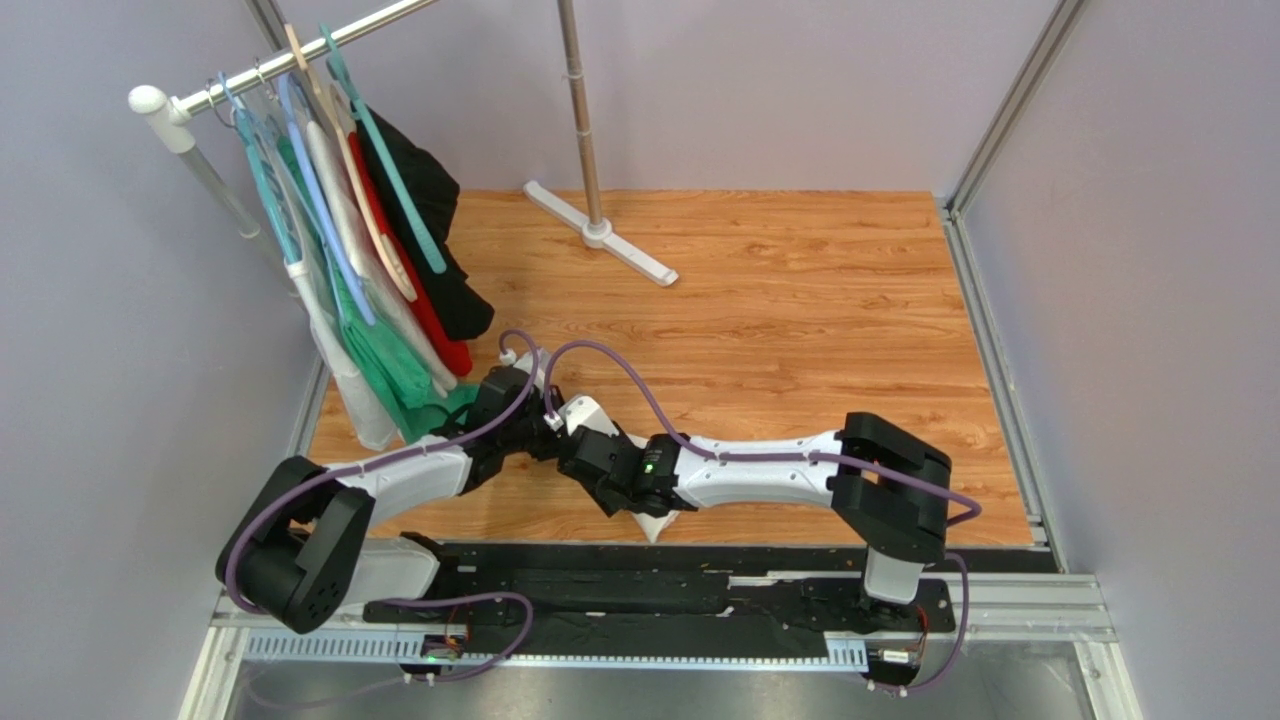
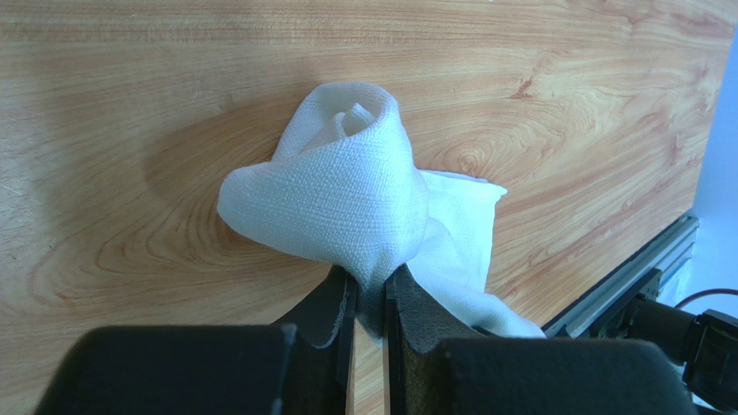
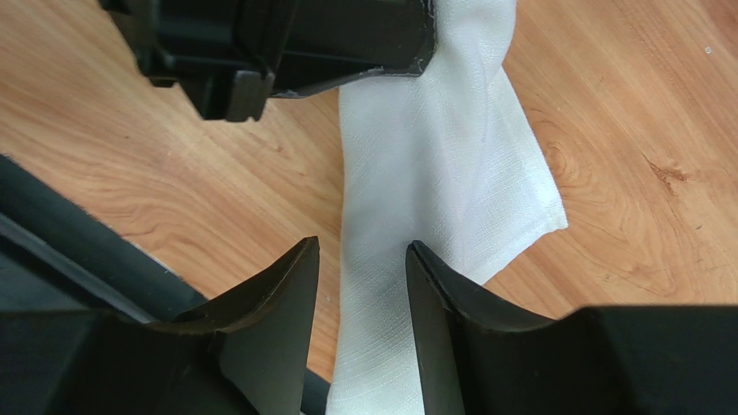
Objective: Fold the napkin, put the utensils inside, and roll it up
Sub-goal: Roll the napkin with the utensil
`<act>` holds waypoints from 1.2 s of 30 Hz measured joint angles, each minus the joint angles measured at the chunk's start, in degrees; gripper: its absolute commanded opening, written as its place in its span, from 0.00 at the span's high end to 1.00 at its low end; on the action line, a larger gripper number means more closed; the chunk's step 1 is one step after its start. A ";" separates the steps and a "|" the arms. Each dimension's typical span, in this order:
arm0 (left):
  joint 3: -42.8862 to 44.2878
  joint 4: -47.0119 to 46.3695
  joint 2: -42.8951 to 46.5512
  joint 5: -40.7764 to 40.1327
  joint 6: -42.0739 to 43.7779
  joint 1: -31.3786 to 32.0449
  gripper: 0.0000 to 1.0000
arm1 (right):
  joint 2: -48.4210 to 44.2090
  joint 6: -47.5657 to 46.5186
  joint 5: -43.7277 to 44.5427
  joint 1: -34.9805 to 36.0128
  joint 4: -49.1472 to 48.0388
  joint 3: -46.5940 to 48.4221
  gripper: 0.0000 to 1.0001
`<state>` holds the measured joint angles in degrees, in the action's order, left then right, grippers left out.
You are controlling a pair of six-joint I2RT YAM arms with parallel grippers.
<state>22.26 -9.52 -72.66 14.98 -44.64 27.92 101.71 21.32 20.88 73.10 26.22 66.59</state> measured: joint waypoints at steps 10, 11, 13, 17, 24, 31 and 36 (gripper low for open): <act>0.00 -0.04 0.00 0.24 0.00 0.00 0.92 | 4.28 -0.20 4.48 0.42 -1.79 -0.48 0.52; 0.00 -0.07 0.00 0.26 0.00 -0.02 0.92 | 4.44 -0.02 4.98 0.50 -1.90 -0.48 0.54; 0.00 -0.07 0.00 0.35 0.00 -0.07 0.89 | 4.83 0.28 5.90 0.72 -2.01 -0.48 0.61; 0.00 -0.07 0.20 0.44 0.00 -0.24 0.78 | 5.49 1.29 8.46 0.92 -1.90 -0.48 0.96; 0.17 3.67 3.93 -0.07 1.90 -0.46 0.17 | 5.44 1.73 8.46 0.31 -2.89 -0.57 1.00; 0.17 14.43 12.55 -3.58 2.78 -3.17 0.13 | 3.93 1.55 0.02 -0.46 -6.73 -1.05 1.00; 0.17 17.90 18.23 -2.23 4.17 -5.03 0.12 | 2.60 2.67 -9.09 -3.96 -8.11 -2.14 1.00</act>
<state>22.44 8.38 -54.43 12.75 -40.47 22.90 104.31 23.99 11.79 69.14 18.11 64.45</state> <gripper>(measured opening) 0.871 0.046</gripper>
